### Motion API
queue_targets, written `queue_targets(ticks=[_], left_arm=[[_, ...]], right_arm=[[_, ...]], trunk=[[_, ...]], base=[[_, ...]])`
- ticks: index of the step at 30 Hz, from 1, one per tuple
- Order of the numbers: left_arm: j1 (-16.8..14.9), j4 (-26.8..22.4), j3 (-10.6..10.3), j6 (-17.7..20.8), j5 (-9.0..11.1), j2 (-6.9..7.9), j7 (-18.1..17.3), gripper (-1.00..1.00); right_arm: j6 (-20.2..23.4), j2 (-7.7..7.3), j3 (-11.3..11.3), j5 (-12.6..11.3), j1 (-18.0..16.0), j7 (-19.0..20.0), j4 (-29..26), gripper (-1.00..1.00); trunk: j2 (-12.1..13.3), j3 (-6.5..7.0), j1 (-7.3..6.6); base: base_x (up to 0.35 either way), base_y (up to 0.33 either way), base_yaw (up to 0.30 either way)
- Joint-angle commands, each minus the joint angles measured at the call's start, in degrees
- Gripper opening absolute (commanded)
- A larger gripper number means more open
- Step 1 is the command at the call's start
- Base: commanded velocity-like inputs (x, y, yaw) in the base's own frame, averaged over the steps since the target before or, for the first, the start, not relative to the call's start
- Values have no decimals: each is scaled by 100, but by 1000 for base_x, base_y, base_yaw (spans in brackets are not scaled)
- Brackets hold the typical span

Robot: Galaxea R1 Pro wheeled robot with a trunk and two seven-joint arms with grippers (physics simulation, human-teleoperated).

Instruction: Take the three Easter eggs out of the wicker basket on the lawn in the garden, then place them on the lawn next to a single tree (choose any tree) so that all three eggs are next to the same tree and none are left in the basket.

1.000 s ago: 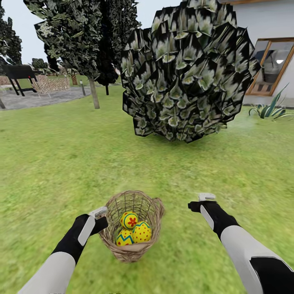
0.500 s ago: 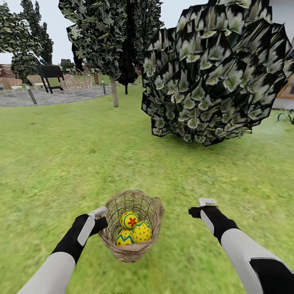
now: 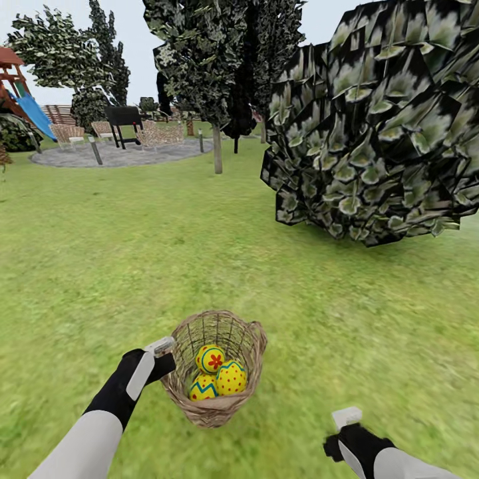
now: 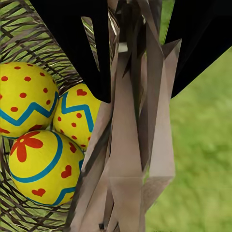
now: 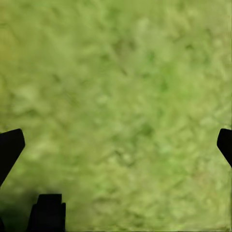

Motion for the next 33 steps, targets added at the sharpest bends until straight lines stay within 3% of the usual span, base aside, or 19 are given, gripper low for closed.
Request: queue_targets(ticks=[1,7,9,11,16,23,29,33], left_arm=[[-5,-7,17,5,95,-7,45,-100],[-5,-7,18,5,95,-7,45,-100],[-5,-7,18,5,95,-7,45,-100],[-5,-7,18,5,95,-7,45,-100],[-5,-7,18,5,95,-7,45,-100],[-5,-15,117,5,94,-7,45,-100],[-5,-95,132,115,95,2,45,-100],[-5,-95,133,128,95,10,45,-100]], right_arm=[[40,0,17,55,110,-3,-2,100],[1,-13,16,65,266,30,103,100],[-602,-11,16,68,411,24,239,100],[-837,-27,16,87,508,24,315,100],[-902,-19,16,428,562,23,363,100],[-901,-9,16,429,646,23,438,100],[-910,-13,14,417,657,32,454,100],[-1410,-20,16,439,1270,41,463,100]], trunk=[[-3,-4,-1],[-3,-4,-1],[-3,-4,-1],[-3,-4,-1],[-3,-4,-1],[38,14,-23],[278,122,-155],[439,193,-242]], base=[[0,0,286],[0,0,84],[0,0,0],[0,0,0],[0,0,0],[0,0,0],[0,0,0],[0,0,0]])
